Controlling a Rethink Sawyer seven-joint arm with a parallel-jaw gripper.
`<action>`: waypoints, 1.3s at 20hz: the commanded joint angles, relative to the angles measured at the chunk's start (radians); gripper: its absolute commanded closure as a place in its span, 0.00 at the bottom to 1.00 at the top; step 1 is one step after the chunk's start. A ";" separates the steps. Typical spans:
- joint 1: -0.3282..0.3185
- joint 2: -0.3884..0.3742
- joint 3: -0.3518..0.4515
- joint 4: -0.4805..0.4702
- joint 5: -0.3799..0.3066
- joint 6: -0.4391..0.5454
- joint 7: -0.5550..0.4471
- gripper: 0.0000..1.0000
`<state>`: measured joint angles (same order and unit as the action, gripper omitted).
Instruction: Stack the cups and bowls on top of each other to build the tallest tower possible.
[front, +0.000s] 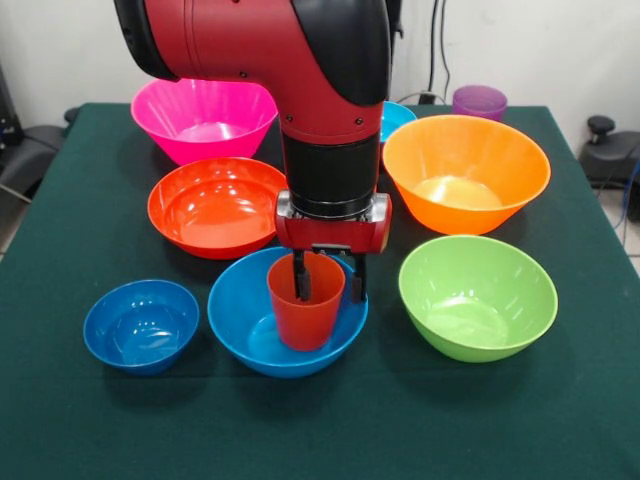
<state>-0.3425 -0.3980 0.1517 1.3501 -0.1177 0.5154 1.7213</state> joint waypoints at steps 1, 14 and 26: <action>-0.007 -0.017 0.101 -0.027 -0.026 -0.002 -0.019 0.00; 0.060 -0.137 0.033 0.038 -0.008 0.074 0.066 0.00; 0.127 -0.187 -0.032 0.056 0.003 0.092 0.125 0.00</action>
<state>-0.2493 -0.5798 0.1182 1.3534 -0.1136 0.5161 1.7213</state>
